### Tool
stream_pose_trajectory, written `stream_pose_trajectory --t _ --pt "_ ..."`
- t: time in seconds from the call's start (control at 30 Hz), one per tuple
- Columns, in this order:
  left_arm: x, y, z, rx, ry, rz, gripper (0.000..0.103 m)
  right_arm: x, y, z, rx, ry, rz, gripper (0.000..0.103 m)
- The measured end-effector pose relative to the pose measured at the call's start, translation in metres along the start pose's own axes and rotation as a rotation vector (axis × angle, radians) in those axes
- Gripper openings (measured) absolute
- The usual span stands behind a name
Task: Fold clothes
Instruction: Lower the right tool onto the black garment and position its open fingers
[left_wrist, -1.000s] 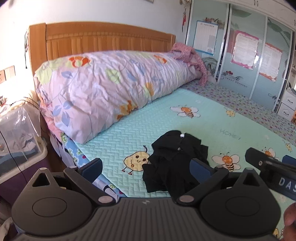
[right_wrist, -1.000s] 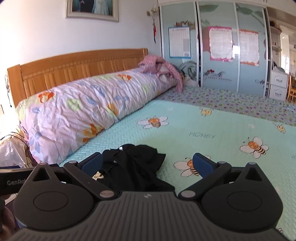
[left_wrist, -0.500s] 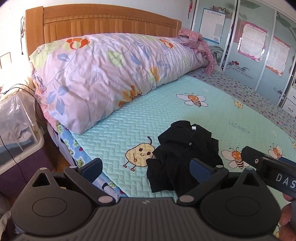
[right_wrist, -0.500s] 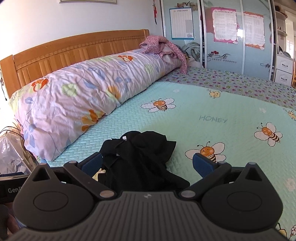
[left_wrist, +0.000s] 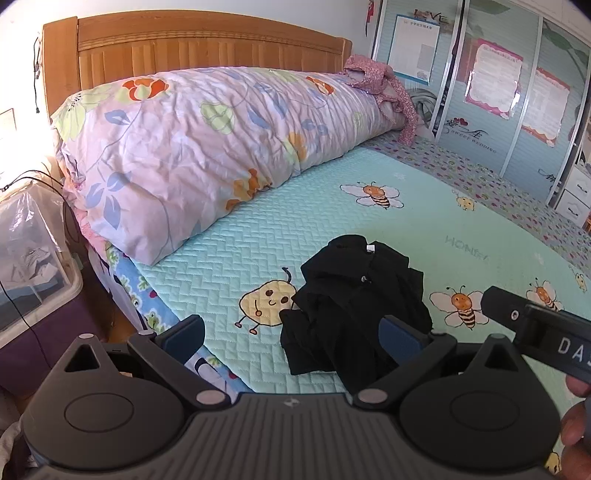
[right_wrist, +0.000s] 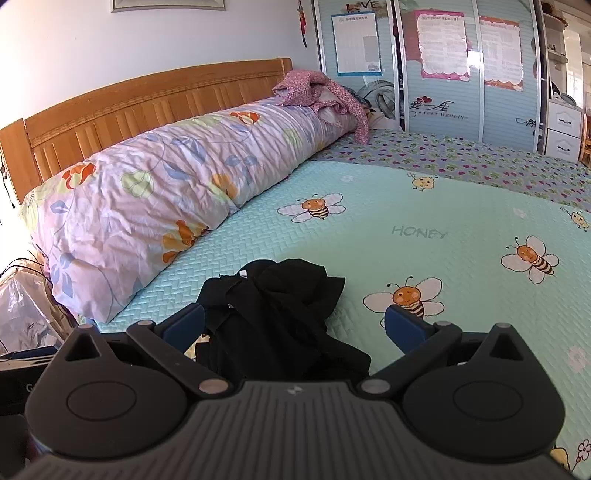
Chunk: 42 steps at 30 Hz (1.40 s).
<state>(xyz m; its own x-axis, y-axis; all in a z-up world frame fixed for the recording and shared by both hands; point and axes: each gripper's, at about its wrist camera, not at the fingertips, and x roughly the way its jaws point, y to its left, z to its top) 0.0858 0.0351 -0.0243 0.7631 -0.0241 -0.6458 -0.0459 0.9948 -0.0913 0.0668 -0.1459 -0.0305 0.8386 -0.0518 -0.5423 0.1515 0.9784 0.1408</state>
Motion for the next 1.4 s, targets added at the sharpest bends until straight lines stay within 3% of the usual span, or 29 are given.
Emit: stream_pose_trajectory --t 0.1,0.37,0.47,0.67,0.83,1.4 --pt "0.006 -0.002 0.0 0.009 0.021 0.019 0.103 0.003 -0.002 -0.002 0.004 0.025 -0.014 0.103" --pt "0.045 -0.003 0.005 0.038 0.148 0.047 0.102 0.051 -0.001 0.001 0.03 0.276 -0.082 0.103" --pt "0.058 0.0 0.006 0.034 0.173 0.04 0.101 0.067 0.0 0.002 0.041 0.331 -0.081 0.103" --pt "0.086 0.002 -0.001 0.028 0.252 0.023 0.101 0.086 0.002 -0.007 0.013 0.353 -0.094 0.103" --pt "0.097 0.002 0.001 0.012 0.261 0.038 0.1 0.101 0.003 -0.009 -0.004 0.369 -0.096 0.103" --pt "0.084 -0.021 -0.008 0.029 0.284 -0.028 0.099 0.085 -0.001 -0.003 0.005 0.319 -0.098 0.103"
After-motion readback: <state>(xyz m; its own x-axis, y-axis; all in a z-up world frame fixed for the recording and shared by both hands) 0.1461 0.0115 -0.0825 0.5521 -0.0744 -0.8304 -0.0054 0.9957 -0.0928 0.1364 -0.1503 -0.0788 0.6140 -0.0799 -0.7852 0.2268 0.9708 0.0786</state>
